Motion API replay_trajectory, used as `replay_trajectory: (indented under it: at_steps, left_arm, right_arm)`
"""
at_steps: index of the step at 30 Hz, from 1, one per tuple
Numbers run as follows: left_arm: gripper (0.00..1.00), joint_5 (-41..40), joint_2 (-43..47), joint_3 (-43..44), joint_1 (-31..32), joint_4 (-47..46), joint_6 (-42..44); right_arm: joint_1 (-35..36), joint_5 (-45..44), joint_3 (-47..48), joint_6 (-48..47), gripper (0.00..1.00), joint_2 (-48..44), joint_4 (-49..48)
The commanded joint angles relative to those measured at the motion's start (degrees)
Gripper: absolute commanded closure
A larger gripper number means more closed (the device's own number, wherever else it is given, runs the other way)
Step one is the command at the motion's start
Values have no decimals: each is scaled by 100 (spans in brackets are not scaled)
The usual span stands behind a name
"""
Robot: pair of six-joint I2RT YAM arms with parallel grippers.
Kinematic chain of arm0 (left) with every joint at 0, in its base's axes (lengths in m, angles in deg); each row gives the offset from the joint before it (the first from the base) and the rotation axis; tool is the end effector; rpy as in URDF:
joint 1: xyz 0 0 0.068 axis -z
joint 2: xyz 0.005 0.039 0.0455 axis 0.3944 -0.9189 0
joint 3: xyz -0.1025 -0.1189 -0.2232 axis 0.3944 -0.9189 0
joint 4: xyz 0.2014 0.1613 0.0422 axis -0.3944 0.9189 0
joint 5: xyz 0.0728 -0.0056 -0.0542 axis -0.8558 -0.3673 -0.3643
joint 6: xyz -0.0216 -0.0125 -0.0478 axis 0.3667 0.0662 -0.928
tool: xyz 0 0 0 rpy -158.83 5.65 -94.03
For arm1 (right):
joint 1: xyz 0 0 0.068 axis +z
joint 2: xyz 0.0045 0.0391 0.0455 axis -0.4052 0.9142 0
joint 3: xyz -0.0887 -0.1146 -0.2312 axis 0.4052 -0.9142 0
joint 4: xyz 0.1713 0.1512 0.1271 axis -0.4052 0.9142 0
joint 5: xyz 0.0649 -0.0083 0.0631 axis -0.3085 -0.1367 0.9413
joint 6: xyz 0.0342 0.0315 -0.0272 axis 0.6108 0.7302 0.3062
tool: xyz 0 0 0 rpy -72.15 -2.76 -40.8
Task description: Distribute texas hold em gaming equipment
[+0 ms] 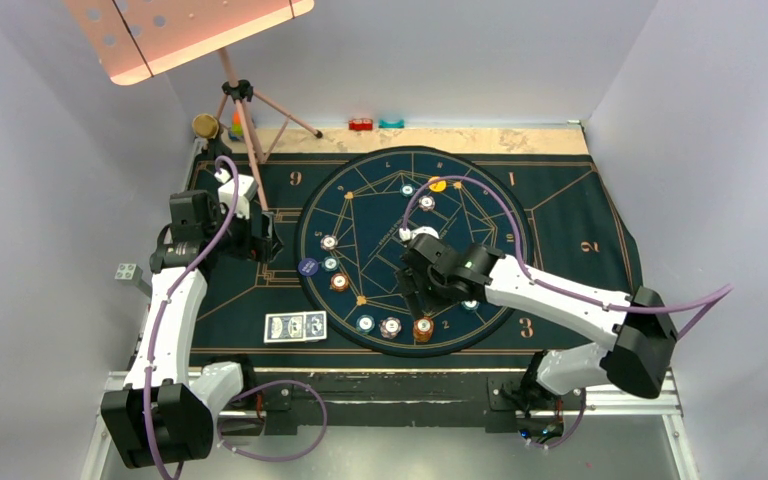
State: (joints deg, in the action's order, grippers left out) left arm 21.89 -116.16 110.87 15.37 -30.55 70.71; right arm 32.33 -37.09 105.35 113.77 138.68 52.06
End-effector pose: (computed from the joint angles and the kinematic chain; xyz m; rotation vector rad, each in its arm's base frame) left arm 0.2105 0.0129 0.2849 0.2351 2.2486 -0.3938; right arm 0.1506 0.2118 0.2588 -0.5611 2.6231 0.1820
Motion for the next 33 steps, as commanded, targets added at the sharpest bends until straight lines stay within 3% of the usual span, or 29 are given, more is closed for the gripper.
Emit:
replay_trajectory:
  at_steps: [1, 22, 33]
  left_arm:
    - [0, 159, 60, 1, -50, -122, 71]
    - [0, 143, 79, 3, -53, -115, 67]
    - [0, 127, 81, 3, -55, -110, 67]
  right_arm:
    - [2, 166, -184, 384, 18, -161, -123]
    - [88, 1001, -793, 292, 18, 328, -1006]
    - [213, 860, -930, 291, 31, 684, -1078]
